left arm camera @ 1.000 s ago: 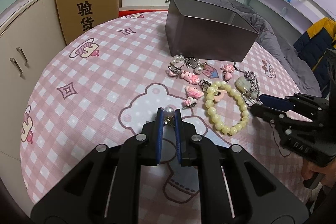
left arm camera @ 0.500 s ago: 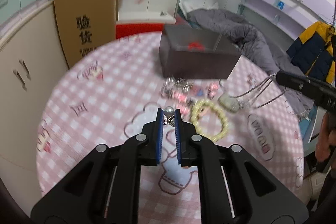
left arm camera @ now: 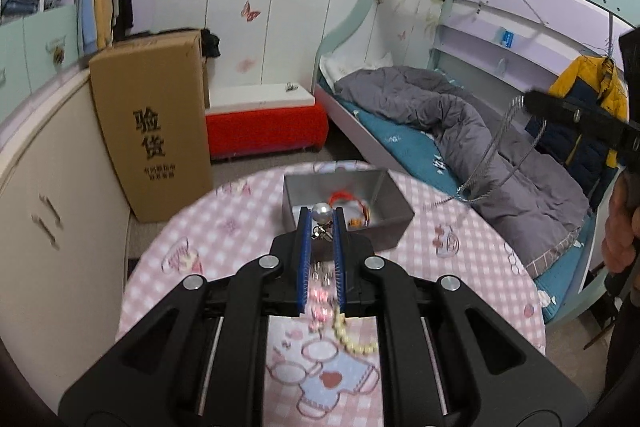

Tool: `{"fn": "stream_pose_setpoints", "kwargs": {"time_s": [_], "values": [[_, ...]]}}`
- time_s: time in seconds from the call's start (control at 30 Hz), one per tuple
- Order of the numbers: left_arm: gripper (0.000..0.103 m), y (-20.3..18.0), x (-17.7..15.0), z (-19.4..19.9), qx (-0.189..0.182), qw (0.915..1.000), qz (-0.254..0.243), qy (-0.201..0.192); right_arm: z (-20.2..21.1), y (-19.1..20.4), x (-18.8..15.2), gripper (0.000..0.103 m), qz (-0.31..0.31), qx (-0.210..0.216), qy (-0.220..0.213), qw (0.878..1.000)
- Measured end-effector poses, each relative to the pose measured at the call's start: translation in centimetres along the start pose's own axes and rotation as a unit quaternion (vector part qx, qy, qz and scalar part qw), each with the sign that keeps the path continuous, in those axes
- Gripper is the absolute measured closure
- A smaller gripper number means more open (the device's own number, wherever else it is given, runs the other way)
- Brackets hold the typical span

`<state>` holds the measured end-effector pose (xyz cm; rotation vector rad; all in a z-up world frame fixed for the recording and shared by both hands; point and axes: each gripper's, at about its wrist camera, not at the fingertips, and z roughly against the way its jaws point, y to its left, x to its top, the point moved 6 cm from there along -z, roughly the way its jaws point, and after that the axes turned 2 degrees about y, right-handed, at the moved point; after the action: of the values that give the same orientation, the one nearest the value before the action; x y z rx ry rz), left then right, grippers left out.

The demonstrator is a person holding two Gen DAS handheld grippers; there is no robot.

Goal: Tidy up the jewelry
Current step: 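Carry the pearl charm and heart chain into the grey box and release both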

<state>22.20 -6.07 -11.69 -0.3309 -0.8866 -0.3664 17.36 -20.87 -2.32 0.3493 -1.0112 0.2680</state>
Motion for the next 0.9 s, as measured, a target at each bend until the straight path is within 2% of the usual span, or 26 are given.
{"fn": "stream_pose_setpoints", "kwargs": {"time_s": [0.13,0.27,0.37,0.5,0.57,0.6,0.63,0.67,0.7,0.73,0.9], "values": [[0.093,0.1,2.5,-0.6,0.000,1.0000,-0.001,-0.007,-0.7,-0.1,3.2,0.081,0.009,0.004,-0.019,1.000],[0.093,0.3,4.8,-2.3,-0.010,0.9999,0.004,-0.002,-2.5,-0.5,5.2,0.081,0.004,0.021,-0.019,1.000],[0.093,0.3,5.9,-4.2,-0.014,0.9998,0.004,0.011,-3.7,-1.0,5.5,0.080,-0.002,0.023,-0.008,1.000],[0.092,0.0,6.2,-7.4,-0.022,0.9990,0.006,0.039,-7.1,-2.3,4.2,0.080,-0.024,0.020,0.030,0.999],[0.079,0.1,5.9,-8.9,-0.003,0.9987,0.000,0.051,-9.2,-3.5,3.0,0.078,-0.049,0.016,0.057,0.997],[0.044,0.2,5.7,-9.4,0.015,0.9984,-0.002,0.055,-10.3,-4.3,2.1,0.075,-0.063,0.009,0.071,0.995],[0.023,0.6,5.6,-9.6,0.028,0.9984,0.002,0.050,-10.9,-5.0,1.5,0.060,-0.076,0.003,0.079,0.994],[0.010,0.7,5.7,-9.4,0.032,0.9987,0.006,0.039,-11.3,-5.8,0.7,0.032,-0.091,-0.007,0.084,0.992],[0.010,1.0,5.6,-9.2,0.039,0.9987,0.013,0.029,-11.4,-6.4,0.2,0.019,-0.102,-0.016,0.082,0.991],[0.010,1.1,5.5,-9.2,0.042,0.9986,0.015,0.029,-11.2,-6.8,-0.2,0.010,-0.110,-0.020,0.076,0.991],[0.010,2.6,4.8,-7.4,0.082,0.9961,0.029,0.015,-9.7,-8.9,-1.3,0.008,-0.160,-0.045,0.061,0.984]]}}
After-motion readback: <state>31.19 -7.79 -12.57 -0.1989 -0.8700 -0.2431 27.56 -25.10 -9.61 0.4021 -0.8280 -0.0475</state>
